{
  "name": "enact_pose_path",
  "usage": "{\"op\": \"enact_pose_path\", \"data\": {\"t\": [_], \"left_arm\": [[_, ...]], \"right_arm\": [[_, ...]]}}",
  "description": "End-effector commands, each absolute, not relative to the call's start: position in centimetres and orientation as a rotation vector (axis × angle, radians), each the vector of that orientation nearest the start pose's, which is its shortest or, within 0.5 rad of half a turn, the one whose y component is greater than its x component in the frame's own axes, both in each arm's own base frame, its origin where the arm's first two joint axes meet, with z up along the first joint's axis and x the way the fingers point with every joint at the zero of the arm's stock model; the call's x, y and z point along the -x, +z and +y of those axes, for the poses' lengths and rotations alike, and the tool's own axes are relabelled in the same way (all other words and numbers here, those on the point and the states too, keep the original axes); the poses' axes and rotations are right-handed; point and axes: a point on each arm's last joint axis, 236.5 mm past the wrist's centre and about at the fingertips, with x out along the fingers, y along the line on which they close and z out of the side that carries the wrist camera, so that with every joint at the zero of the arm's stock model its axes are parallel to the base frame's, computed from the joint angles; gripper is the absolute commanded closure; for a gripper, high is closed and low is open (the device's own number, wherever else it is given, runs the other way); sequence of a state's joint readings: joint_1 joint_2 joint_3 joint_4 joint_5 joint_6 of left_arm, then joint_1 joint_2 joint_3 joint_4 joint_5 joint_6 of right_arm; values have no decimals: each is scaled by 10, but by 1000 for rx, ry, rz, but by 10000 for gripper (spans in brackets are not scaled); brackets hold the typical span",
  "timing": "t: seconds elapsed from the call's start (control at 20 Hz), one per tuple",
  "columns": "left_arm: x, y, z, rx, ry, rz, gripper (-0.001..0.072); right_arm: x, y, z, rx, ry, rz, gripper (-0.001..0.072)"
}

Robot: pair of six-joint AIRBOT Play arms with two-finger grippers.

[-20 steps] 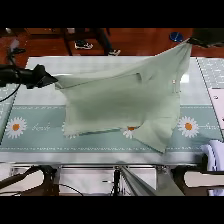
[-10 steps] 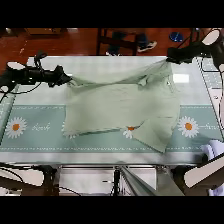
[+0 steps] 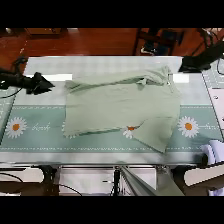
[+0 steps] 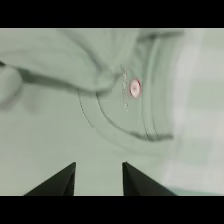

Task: Fold the shirts.

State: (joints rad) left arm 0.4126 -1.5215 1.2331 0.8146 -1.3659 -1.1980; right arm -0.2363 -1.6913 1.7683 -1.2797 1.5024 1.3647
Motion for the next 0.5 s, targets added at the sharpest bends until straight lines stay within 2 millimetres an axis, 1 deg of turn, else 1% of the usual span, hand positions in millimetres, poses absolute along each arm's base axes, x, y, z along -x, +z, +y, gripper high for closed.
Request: {"op": "enact_pose_path", "data": {"t": [0.0, 0.05, 0.1, 0.15, 0.2, 0.3, 0.35, 0.45], "left_arm": [[-321, -9, -2, 787, -354, 1345, 306], [-296, -21, -12, 789, -362, 1387, 305], [-276, -31, -23, 804, -373, 1417, 305], [-259, -40, -33, 821, -385, 1447, 305], [-246, -48, -40, 840, -397, 1476, 305], [-227, -60, -51, 885, -402, 1528, 305], [-222, -64, -54, 897, -402, 1542, 305], [-217, -67, -57, 906, -404, 1556, 305]], "right_arm": [[-401, 28, -18, -436, 280, 1458, 321], [-392, 19, -15, -448, 280, 1460, 321], [-381, 10, -18, -433, 262, 1471, 321], [-372, 4, -20, -425, 243, 1474, 321], [-364, 0, -20, -434, 235, 1468, 321], [-354, -2, -22, -463, 228, 1426, 321], [-352, -1, -24, -484, 226, 1395, 321], [-345, 1, -38, -536, 181, 1343, 321]]}}
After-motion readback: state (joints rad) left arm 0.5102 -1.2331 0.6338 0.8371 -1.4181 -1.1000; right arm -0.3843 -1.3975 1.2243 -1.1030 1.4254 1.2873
